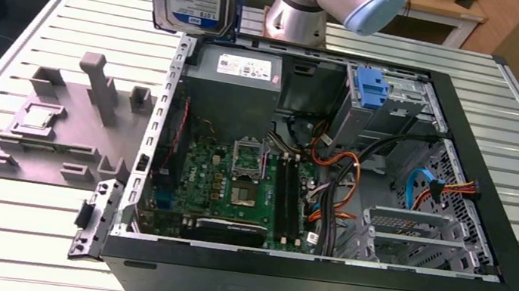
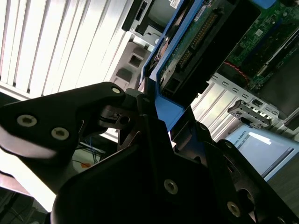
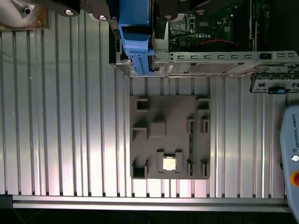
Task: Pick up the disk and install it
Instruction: 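Pick up the disk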
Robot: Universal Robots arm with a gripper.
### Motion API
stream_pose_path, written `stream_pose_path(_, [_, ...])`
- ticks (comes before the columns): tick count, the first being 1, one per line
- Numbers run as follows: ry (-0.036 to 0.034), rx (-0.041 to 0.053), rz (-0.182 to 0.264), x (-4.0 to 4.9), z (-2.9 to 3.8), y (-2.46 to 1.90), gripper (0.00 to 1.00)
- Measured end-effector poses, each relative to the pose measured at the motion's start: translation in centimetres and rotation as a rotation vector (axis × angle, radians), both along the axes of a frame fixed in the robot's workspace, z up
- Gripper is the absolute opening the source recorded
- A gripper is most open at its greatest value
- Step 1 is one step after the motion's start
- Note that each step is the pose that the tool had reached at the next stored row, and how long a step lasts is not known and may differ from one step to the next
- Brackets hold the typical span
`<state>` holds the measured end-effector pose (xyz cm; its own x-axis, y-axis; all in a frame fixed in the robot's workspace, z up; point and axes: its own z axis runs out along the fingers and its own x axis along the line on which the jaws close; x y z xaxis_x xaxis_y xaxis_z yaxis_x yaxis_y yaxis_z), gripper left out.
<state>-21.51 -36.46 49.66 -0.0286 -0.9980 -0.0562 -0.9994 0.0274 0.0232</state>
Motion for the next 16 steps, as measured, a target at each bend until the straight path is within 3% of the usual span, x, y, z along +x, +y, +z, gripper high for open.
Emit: stream_pose_path(16, [0.0000,-0.0001,0.000,1.00,0.00,0.00,0.36])
